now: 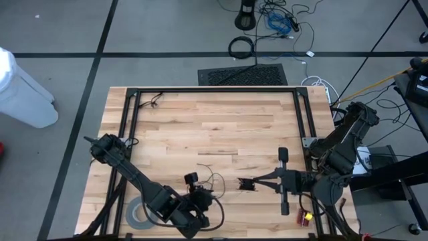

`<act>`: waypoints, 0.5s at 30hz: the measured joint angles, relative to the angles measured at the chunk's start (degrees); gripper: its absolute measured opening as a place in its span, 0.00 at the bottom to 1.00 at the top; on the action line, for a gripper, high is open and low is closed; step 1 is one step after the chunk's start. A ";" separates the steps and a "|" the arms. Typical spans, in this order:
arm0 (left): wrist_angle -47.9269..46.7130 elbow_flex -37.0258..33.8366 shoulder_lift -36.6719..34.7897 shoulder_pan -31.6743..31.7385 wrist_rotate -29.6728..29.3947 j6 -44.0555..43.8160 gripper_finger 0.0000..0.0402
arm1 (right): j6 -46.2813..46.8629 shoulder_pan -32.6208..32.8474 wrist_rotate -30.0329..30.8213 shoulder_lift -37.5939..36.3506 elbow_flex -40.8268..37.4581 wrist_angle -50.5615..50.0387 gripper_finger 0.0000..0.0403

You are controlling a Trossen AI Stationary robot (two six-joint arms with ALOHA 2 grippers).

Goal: Coil cords
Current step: Coil the black wire onto the spool

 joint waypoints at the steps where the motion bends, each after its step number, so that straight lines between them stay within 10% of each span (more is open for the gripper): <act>1: 0.00 0.00 0.00 -0.15 0.00 0.34 0.25 | -0.03 0.00 -0.02 0.04 0.00 -0.05 0.00; 15: 16.80 -0.02 -0.85 -0.45 -3.65 16.63 0.51 | -1.15 0.00 -0.31 0.07 0.00 -0.70 0.00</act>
